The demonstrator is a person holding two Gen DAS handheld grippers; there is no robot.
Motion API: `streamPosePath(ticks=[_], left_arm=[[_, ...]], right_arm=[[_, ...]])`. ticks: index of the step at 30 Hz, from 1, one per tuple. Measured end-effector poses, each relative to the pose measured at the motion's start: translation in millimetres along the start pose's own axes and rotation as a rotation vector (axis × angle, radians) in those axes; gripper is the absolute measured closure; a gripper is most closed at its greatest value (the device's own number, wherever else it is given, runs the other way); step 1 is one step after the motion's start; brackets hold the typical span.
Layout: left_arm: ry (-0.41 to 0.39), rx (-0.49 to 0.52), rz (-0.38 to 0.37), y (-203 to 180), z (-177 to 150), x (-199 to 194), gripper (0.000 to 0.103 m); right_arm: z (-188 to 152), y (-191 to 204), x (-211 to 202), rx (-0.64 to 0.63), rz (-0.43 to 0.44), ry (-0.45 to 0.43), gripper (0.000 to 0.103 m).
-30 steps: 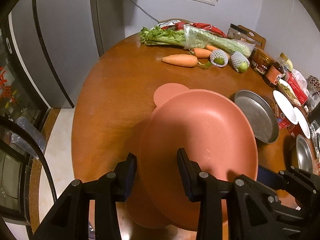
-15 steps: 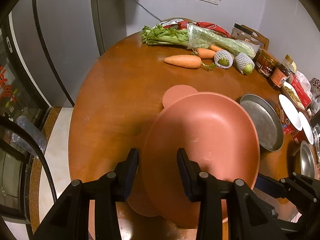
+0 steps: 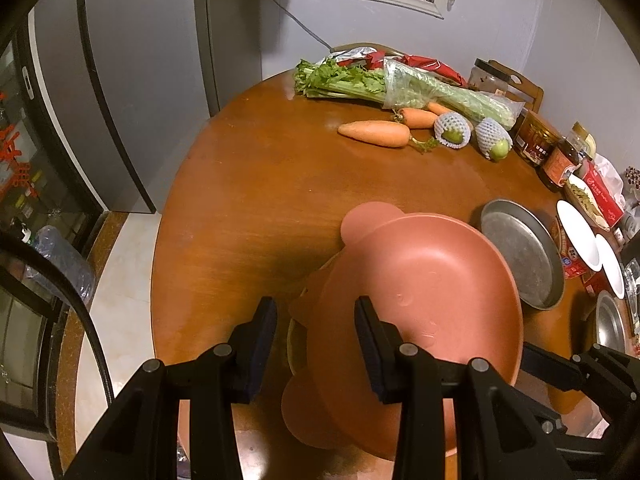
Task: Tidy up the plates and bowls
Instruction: 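Lift the pink plate and lower it onto the cream shell plate, then release the pink plate and move the left gripper to the grey metal tray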
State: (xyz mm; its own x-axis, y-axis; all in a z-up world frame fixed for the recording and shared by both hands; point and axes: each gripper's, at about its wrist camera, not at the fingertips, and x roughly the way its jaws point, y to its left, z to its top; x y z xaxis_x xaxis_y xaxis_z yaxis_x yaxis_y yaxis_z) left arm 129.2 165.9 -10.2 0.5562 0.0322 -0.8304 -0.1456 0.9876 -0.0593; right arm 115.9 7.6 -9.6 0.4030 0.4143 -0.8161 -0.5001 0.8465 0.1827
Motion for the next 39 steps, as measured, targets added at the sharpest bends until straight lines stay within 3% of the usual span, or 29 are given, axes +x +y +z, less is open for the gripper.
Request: streamPosePath(ticks=[13,39], left_arm=[[-0.043,0.004,0.009,-6,-3,-24,0.06],[-0.131,0.094,0.009,-68,6,-71,0.054]], right_arm=[[0,8,-4,-0.048,0.005,-0.011,0.061],[0,-41,-74,0.032,-0.047,-0.176,0.054]])
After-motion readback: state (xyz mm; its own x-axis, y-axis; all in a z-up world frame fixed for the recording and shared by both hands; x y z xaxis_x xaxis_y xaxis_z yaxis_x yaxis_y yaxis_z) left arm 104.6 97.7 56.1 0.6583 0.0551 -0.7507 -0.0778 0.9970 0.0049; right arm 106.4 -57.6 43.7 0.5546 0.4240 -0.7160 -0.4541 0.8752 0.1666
